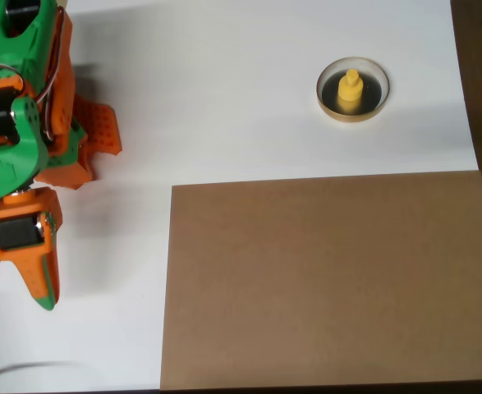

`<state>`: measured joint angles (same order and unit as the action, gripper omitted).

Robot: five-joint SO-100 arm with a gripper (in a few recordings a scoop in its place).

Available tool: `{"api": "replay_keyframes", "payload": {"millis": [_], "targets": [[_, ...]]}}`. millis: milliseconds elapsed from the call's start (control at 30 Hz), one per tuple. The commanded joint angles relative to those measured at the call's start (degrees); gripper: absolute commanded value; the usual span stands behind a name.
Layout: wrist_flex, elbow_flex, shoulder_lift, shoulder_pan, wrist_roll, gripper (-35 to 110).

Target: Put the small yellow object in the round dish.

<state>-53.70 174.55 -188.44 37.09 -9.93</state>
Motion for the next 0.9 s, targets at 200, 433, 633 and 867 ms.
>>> {"api": "replay_keyframes", "payload": {"millis": [200,433,633,867], "targets": [[-2.29,-3.16,-2.20,5.54,10.02,0],[-2.20,-3.16,-2.20,8.53,12.92,0],[-1.85,-2.99,-2.20,10.46,14.85,0],[-0.53,-2.64,-2.20,5.80,9.93,0]]}}
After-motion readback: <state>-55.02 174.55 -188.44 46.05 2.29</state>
